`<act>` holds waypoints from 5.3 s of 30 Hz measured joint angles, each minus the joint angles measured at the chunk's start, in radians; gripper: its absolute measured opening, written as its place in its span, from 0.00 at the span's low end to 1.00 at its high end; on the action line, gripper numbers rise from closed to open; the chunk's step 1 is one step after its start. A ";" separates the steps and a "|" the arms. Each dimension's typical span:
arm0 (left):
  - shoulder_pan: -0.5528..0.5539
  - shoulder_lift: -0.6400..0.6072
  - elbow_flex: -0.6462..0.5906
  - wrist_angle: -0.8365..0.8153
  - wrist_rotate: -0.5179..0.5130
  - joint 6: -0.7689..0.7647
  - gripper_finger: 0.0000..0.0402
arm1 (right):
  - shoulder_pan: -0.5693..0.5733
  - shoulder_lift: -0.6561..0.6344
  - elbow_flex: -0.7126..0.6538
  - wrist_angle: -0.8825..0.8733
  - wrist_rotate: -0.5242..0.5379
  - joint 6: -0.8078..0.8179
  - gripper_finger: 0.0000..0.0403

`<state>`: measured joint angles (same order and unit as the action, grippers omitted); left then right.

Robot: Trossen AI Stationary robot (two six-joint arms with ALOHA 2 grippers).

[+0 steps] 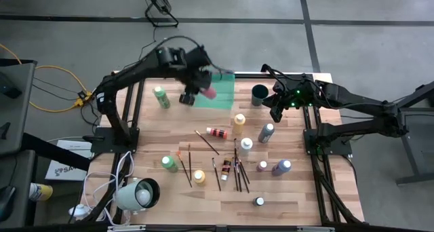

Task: Pick & Place Paint Supplies
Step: Put the large pink paint bottle into the green bin, then put the orange paint bottle into the green bin

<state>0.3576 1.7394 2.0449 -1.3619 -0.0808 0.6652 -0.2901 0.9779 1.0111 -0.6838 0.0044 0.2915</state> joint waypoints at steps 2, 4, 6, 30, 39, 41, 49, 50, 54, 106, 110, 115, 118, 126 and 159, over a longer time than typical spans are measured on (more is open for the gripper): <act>0.051 0.021 -0.001 0.014 -0.001 0.004 0.29 | 0.000 0.000 0.000 0.000 0.000 0.000 0.16; 0.092 0.054 -0.001 0.034 -0.002 0.010 0.29 | 0.000 0.000 0.000 0.000 0.001 0.001 0.16; 0.122 0.087 -0.001 0.057 -0.004 0.012 0.29 | 0.000 0.000 0.000 0.001 0.007 0.002 0.16; 0.174 0.307 -0.002 0.309 0.031 -0.006 0.29 | 0.000 0.000 0.000 0.015 0.050 0.077 0.16; 0.205 0.308 -0.002 0.296 0.052 -0.042 0.29 | 0.000 0.000 0.000 0.015 0.055 0.082 0.16; 0.208 0.308 -0.002 0.276 0.057 -0.053 0.29 | 0.000 0.000 0.000 0.015 0.072 0.082 0.16; 0.212 0.308 -0.002 0.195 0.093 -0.066 0.29 | 0.000 0.001 0.000 0.035 0.106 0.074 0.16; 0.212 0.308 -0.002 0.195 0.094 -0.066 0.29 | 0.000 0.003 0.000 0.043 0.106 0.072 0.16; 0.212 0.308 -0.002 0.192 0.106 -0.068 0.29 | 0.000 0.016 0.000 0.061 0.106 0.071 0.16; 0.181 0.289 0.206 -0.175 0.067 0.060 0.50 | 0.000 0.051 0.000 0.039 0.097 0.078 0.16; 0.141 0.249 0.206 -0.154 0.099 0.072 0.50 | 0.000 0.051 0.000 0.036 0.101 0.082 0.16; 0.110 0.160 0.206 -0.103 0.116 0.072 0.50 | 0.000 0.051 0.000 0.035 0.101 0.082 0.16; 0.100 0.115 0.192 -0.103 0.124 0.068 0.50 | 0.000 0.051 0.000 0.036 0.102 0.079 0.16; 0.080 -0.098 -0.240 0.134 0.216 0.006 0.50 | 0.000 0.051 0.000 0.036 0.101 0.080 0.16; -0.058 -0.135 -1.284 1.314 0.390 -0.173 0.50 | 0.000 0.051 0.000 0.044 0.075 0.083 0.16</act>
<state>0.2998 1.6047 0.7609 -0.0478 0.3088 0.4926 -0.2900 1.0290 1.0115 -0.6398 0.0792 0.3740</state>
